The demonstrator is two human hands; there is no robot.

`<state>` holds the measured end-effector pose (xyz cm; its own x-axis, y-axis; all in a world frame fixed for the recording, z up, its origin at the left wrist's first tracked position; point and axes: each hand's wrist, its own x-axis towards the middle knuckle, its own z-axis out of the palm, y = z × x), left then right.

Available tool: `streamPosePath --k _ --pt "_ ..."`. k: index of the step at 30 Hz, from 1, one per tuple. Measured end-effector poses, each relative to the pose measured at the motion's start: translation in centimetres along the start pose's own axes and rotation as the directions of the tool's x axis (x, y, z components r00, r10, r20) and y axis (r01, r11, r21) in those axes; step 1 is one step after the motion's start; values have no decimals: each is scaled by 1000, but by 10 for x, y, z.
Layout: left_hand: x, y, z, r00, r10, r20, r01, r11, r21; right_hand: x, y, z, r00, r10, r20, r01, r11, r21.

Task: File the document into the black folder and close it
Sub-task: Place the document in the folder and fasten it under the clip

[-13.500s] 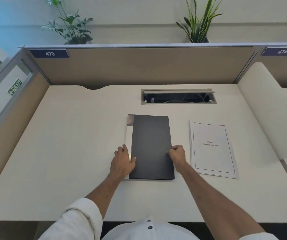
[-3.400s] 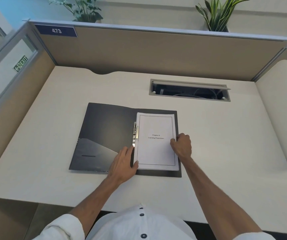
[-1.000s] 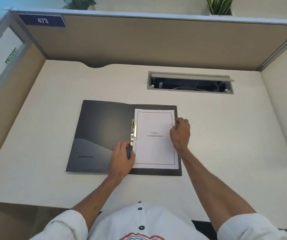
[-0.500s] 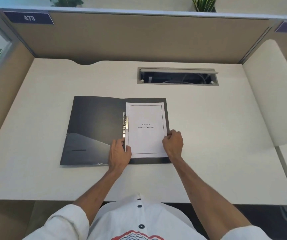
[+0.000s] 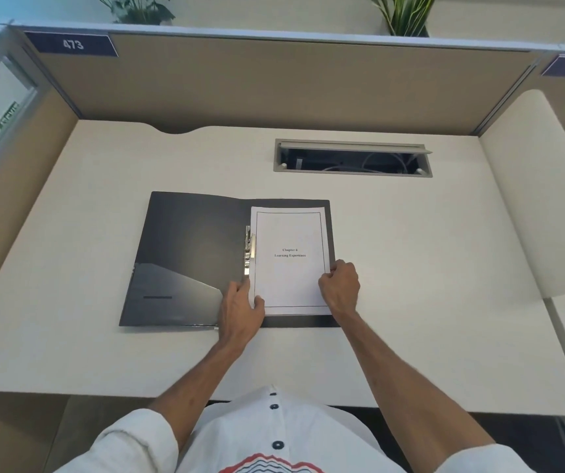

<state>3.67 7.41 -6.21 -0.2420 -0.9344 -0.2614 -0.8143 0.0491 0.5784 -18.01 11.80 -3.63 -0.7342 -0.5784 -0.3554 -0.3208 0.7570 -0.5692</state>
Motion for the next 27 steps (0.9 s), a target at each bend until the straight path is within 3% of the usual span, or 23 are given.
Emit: streamPosePath --k 6,9,12,15,18,22,27 --pt "4 0 -4 999 -18 -41 17 999 -38 6 0 -5 999 17 34 -17 1000 -3" --pt "11 -2 -10 995 -50 -86 46 998 -38 11 -1 -10 1000 21 -19 -21 999 32" --pt "23 -5 -21 990 -52 -130 51 999 -15 15 -6 -11 995 -85 -57 87 995 40" --pt "39 -4 -32 991 -14 -136 21 998 51 19 -17 -10 953 -291 84 293 956 -5" --pt "55 0 -43 992 32 -123 -21 996 91 21 -33 -4 855 -438 277 482 869 -112" --pt "76 6 -51 991 101 -89 -87 986 144 25 -49 7 776 -467 423 590 774 -229" --pt "97 15 -53 987 150 -63 -137 975 176 32 -58 17 755 -475 452 625 730 -276"
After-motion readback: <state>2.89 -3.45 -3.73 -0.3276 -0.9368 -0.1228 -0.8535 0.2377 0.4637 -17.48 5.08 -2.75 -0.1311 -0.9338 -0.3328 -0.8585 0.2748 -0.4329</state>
